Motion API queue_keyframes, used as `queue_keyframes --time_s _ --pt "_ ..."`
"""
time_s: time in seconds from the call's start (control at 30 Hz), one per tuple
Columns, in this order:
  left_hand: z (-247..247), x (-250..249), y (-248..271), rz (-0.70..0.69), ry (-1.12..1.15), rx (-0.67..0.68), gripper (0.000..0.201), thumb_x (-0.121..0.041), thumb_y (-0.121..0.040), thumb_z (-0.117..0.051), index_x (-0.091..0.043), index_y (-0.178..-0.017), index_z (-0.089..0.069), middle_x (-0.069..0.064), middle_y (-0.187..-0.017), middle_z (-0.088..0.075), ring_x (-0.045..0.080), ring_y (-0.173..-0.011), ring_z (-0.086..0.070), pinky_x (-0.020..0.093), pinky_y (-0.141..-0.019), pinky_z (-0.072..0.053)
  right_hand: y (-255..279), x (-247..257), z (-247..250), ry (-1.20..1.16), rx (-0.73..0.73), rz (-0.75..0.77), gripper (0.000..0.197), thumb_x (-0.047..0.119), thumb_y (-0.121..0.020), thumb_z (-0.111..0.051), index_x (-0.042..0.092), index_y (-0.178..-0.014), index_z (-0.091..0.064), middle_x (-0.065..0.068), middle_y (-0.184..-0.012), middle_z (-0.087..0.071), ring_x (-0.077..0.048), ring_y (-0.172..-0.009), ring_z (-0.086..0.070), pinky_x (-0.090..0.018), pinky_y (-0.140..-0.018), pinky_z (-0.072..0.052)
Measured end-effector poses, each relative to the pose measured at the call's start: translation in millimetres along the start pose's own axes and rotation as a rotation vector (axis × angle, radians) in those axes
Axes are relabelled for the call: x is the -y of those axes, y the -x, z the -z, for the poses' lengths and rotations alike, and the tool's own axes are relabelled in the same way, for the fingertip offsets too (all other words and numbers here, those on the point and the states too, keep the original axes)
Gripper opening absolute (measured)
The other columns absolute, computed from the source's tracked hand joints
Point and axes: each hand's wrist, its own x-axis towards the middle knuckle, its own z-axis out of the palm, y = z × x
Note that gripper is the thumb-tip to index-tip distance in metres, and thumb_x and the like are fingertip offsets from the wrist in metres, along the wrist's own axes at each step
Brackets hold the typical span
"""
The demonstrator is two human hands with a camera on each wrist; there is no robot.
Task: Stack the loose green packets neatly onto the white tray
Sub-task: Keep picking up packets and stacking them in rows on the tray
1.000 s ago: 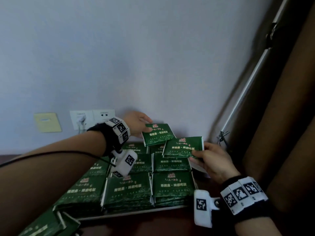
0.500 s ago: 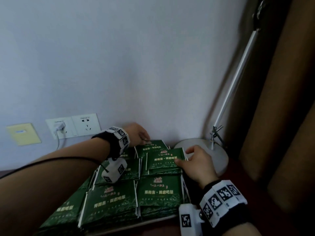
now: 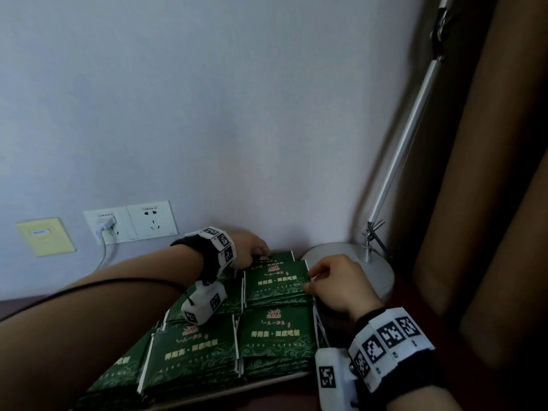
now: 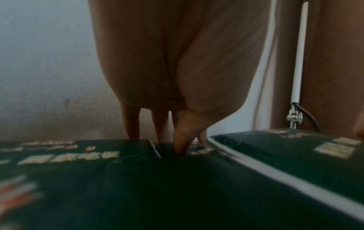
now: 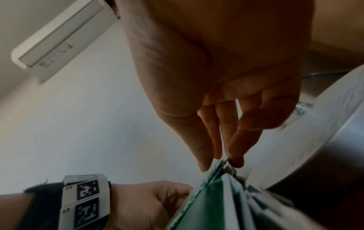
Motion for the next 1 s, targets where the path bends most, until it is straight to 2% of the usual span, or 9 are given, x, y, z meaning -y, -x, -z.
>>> queue_keyframes --time_s 0.17,0.33,0.5,0.57,0.67,0.73,0.8,0.9,1.0 --pt "3.0 -10.9 0.1 0.015 0.044 -0.03 0.055 0.008 -0.091 -0.039 -0.017 -0.139 -0.053 0.003 -0.14 -0.056 0.021 -0.131 -0.05 0.025 -0.102 -0.04 1.2 1.5 1.6 0.03 0.032 0.019 0.018 0.029 -0.076 -0.081 0.029 -0.074 -0.064 0.005 -0.086 -0.07 -0.013 -0.087 -0.066 -0.032 -0.082 -0.056" --pt "10.8 -11.4 11.3 0.032 0.079 -0.058 0.053 0.003 -0.095 -0.04 -0.02 -0.142 -0.05 0.003 -0.145 -0.052 0.019 -0.134 -0.047 0.027 -0.104 -0.038 1.8 3.2 8.7 0.052 0.095 0.04 0.013 0.033 -0.079 -0.079 0.023 -0.08 -0.071 0.007 -0.082 -0.068 -0.01 -0.083 -0.063 -0.025 -0.074 -0.05" --pt "23.7 11.0 50.2 0.058 0.271 -0.194 0.043 0.004 -0.095 -0.045 -0.018 -0.128 -0.06 0.003 -0.133 -0.058 0.017 -0.115 -0.055 0.025 -0.096 -0.044 2.7 8.2 20.0 0.071 0.055 0.058 0.019 0.036 -0.078 -0.081 0.02 -0.079 -0.071 0.006 -0.078 -0.069 -0.01 -0.073 -0.063 -0.024 -0.065 -0.047" --pt "27.6 21.8 78.1 0.068 0.325 -0.217 0.038 0.004 -0.095 -0.047 -0.017 -0.124 -0.061 0.004 -0.125 -0.061 0.018 -0.111 -0.057 0.027 -0.094 -0.048 5.5 14.6 24.8 0.027 0.026 0.072 0.018 0.034 -0.077 -0.082 0.021 -0.078 -0.069 0.006 -0.077 -0.068 -0.011 -0.07 -0.062 -0.022 -0.061 -0.044" --pt "28.5 37.4 132.7 0.085 0.329 -0.243 0.029 -0.004 -0.094 -0.056 -0.021 -0.116 -0.065 -0.002 -0.112 -0.066 0.014 -0.103 -0.061 0.018 -0.08 -0.049 17.2 32.9 33.9 -0.041 0.011 0.142 0.019 0.035 -0.075 -0.083 0.021 -0.082 -0.072 0.003 -0.077 -0.07 -0.014 -0.07 -0.061 -0.026 -0.062 -0.043" --pt "24.1 47.5 176.2 0.102 0.326 -0.255 0.02 -0.013 -0.092 -0.065 -0.026 -0.107 -0.068 -0.007 -0.106 -0.069 0.012 -0.1 -0.063 0.022 -0.083 -0.049 32.5 54.0 36.3 -0.061 0.041 0.22 0.021 0.038 -0.075 -0.083 0.022 -0.084 -0.073 0.005 -0.077 -0.071 -0.012 -0.068 -0.06 -0.027 -0.063 -0.043" --pt "15.2 59.0 222.0 0.133 0.341 -0.272 0.013 -0.022 -0.09 -0.071 -0.028 -0.101 -0.071 -0.007 -0.101 -0.072 0.012 -0.096 -0.066 0.027 -0.087 -0.052 52.3 79.3 30.8 -0.083 0.116 0.295 0.02 0.04 -0.074 -0.083 0.025 -0.084 -0.075 0.005 -0.078 -0.071 -0.01 -0.067 -0.061 -0.028 -0.063 -0.044" --pt "-0.5 77.7 284.4 0.209 0.396 -0.309 0.009 -0.032 -0.087 -0.074 -0.028 -0.094 -0.074 -0.005 -0.09 -0.074 0.012 -0.085 -0.071 0.031 -0.081 -0.057 88.2 115.6 12.8 -0.107 0.291 0.387 0.018 0.04 -0.074 -0.082 0.028 -0.086 -0.077 0.003 -0.08 -0.073 -0.014 -0.074 -0.068 -0.03 -0.063 -0.052" --pt "-18.6 99.8 338.9 0.308 0.474 -0.37 0.013 -0.04 -0.084 -0.076 -0.028 -0.09 -0.074 -0.006 -0.082 -0.075 0.01 -0.076 -0.071 0.03 -0.074 -0.058 126.5 143.4 -15.9 -0.163 0.431 0.412 0.022 0.038 -0.072 -0.08 0.024 -0.088 -0.076 0.0 -0.078 -0.073 -0.01 -0.067 -0.066 -0.016 -0.052 -0.044"
